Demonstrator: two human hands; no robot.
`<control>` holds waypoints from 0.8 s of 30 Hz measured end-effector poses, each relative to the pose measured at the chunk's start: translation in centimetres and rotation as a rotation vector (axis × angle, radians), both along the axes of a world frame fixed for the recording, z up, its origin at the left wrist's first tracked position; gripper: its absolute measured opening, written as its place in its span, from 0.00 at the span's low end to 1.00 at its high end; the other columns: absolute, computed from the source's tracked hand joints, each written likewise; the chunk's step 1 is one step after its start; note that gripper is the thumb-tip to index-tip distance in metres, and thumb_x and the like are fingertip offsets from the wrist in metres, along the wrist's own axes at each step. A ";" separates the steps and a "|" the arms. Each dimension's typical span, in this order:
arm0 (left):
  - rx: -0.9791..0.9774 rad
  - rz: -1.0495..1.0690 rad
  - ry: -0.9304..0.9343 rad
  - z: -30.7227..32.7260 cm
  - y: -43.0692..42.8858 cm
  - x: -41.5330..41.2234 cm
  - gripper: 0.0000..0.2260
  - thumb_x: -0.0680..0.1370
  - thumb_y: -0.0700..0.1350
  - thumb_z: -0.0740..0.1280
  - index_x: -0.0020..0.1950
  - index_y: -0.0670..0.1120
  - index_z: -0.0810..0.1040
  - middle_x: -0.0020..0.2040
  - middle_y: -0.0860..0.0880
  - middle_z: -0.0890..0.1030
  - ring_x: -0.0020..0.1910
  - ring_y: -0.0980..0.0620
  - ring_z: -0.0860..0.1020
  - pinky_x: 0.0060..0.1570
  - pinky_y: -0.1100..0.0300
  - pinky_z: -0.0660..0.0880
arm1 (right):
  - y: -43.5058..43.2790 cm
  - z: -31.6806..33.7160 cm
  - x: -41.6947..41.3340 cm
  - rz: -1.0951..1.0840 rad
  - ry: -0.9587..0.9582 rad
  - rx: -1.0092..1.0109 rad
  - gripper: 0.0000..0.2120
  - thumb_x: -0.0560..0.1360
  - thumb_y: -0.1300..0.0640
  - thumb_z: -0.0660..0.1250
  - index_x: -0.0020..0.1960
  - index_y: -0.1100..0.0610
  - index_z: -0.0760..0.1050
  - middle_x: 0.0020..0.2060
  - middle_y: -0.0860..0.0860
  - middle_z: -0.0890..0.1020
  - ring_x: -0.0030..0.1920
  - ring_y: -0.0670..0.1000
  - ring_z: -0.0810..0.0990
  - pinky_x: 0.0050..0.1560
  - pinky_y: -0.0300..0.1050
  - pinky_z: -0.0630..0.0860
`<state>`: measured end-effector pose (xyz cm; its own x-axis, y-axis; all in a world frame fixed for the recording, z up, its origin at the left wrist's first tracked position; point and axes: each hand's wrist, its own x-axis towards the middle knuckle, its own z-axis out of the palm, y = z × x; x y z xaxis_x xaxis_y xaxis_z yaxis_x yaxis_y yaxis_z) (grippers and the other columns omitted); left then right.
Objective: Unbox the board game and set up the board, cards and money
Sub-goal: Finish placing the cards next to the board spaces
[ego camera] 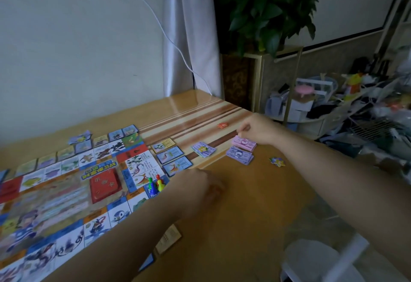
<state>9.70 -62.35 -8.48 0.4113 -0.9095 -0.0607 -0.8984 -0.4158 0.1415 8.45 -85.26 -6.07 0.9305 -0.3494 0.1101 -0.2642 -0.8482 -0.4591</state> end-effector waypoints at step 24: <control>-0.162 0.141 0.666 3.6 -4.7 10.8 0.11 0.81 0.41 0.61 0.60 0.45 0.79 0.53 0.51 0.83 0.47 0.56 0.82 0.48 0.68 0.77 | -1.3 0.0 15.3 0.111 0.486 -0.455 0.15 0.70 0.57 0.74 0.56 0.59 0.81 0.53 0.54 0.82 0.54 0.53 0.79 0.58 0.46 0.75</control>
<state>20.48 -67.10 -4.86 0.4485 -0.8690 -0.2091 -0.5377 -0.4492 0.7135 23.77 -86.52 -6.10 0.9392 -0.2665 -0.2165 -0.2503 -0.9630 0.0998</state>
